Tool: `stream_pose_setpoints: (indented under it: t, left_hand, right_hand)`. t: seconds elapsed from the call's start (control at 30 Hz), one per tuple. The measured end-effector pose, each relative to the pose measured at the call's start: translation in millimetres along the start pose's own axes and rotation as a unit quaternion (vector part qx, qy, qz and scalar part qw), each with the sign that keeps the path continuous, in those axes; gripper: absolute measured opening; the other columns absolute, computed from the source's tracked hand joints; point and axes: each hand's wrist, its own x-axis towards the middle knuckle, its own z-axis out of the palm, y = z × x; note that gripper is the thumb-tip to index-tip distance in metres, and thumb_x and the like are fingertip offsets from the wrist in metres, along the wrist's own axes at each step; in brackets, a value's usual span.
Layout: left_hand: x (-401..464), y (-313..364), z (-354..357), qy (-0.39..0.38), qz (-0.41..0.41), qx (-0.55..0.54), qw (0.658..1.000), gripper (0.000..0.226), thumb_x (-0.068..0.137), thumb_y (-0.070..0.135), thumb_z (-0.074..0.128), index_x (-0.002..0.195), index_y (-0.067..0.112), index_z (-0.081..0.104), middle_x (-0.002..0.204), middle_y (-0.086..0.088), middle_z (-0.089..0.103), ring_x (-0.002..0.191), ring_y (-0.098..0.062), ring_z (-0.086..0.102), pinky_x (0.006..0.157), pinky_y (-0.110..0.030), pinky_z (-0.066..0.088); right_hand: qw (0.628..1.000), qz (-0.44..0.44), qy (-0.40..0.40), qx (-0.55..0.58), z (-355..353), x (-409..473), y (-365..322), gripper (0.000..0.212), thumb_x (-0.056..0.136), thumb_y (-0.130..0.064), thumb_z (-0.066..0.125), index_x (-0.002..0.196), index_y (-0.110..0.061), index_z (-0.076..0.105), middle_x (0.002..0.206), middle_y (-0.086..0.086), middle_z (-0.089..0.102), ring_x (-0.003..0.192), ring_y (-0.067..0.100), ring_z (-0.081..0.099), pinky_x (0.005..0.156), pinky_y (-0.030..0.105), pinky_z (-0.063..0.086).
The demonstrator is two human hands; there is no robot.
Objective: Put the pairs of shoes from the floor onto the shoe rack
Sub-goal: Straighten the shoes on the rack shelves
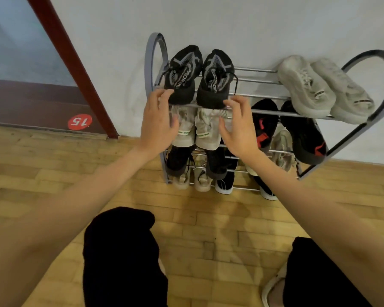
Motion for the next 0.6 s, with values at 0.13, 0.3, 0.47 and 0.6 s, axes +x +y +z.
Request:
stream_pose_setpoints:
  t: [0.13, 0.3, 0.47, 0.6]
  left_hand:
    - [-22.5, 0.7, 6.1, -0.043, -0.030, -0.008, 0.999, 0.031, 0.084, 0.004, 0.058, 0.115, 0.004, 0.055, 0.113, -0.013, 0.054, 0.104, -0.022, 0.055, 0.085, -0.019, 0.040]
    - [-45.8, 14.2, 32.6, -0.156, -0.032, -0.013, 0.987, 0.031, 0.086, 0.005, 0.058, 0.117, 0.007, 0.054, 0.113, -0.008, 0.056, 0.104, -0.017, 0.055, 0.086, -0.021, 0.042]
    - [-46.2, 54.6, 74.5, -0.221, 0.002, -0.055, 0.974, 0.035, 0.088, 0.007, 0.057, 0.122, 0.008, 0.050, 0.119, -0.007, 0.052, 0.111, -0.018, 0.052, 0.092, -0.029, 0.046]
    - [-32.8, 97.6, 117.2, -0.257, 0.015, -0.081, 0.963, 0.049, 0.090, 0.013, 0.060, 0.136, 0.010, 0.043, 0.134, -0.009, 0.047, 0.126, -0.022, 0.046, 0.103, -0.029, 0.038]
  right_hand:
    - [0.991, -0.047, -0.117, -0.040, -0.7, -36.5, 21.9, 0.025, 0.087, -0.009, 0.055, 0.110, 0.001, 0.057, 0.117, 0.019, 0.049, 0.096, 0.029, 0.055, 0.072, 0.038, 0.053]
    - [0.969, -0.023, -0.227, -0.096, -10.3, -60.0, 57.3, 0.030, 0.083, -0.003, 0.057, 0.113, 0.003, 0.056, 0.117, 0.023, 0.048, 0.100, 0.037, 0.054, 0.084, 0.044, 0.050]
    - [0.964, 0.036, -0.209, -0.161, -61.1, -71.4, 98.3, 0.034, 0.081, -0.005, 0.058, 0.114, 0.002, 0.057, 0.122, 0.025, 0.049, 0.105, 0.041, 0.052, 0.087, 0.045, 0.046]
    - [0.952, 0.108, -0.181, -0.220, -95.5, -87.1, 139.3, 0.047, 0.083, -0.008, 0.059, 0.128, 0.004, 0.050, 0.134, 0.030, 0.044, 0.124, 0.048, 0.042, 0.101, 0.052, 0.037]
